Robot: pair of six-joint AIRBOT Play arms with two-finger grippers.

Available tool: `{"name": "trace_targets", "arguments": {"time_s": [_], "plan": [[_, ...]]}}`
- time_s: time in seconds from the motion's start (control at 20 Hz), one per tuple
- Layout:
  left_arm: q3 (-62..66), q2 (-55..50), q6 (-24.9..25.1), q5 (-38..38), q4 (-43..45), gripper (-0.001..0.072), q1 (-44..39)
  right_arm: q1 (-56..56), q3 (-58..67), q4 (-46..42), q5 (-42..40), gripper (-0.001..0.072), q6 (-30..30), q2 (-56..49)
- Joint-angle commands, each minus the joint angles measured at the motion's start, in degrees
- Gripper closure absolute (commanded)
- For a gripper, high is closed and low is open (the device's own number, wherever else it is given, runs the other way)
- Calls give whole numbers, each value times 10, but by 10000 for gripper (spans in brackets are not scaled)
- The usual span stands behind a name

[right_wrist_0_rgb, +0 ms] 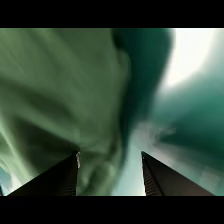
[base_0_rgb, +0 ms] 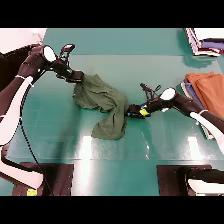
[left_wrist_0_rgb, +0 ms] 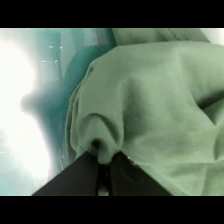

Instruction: Fold the shirts.

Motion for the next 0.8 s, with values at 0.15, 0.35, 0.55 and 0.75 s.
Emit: {"name": "trace_targets", "arguments": {"time_s": [0.15, 0.35, 0.55, 0.75], "plan": [[1, 0, 0, -7, 9, 671, 0, 18, 44, 26, -46, 268, -13, -27], [1, 0, 0, -8, 8, 671, 0, 33, 44, 24, -95, 421, -13, -27], [1, 0, 0, -15, 8, 671, 0, 27, 44, 25, -114, 375, -13, -37], [1, 0, 0, -17, 8, 671, 0, 31, 45, 63, -111, 406, -32, -70]]}}
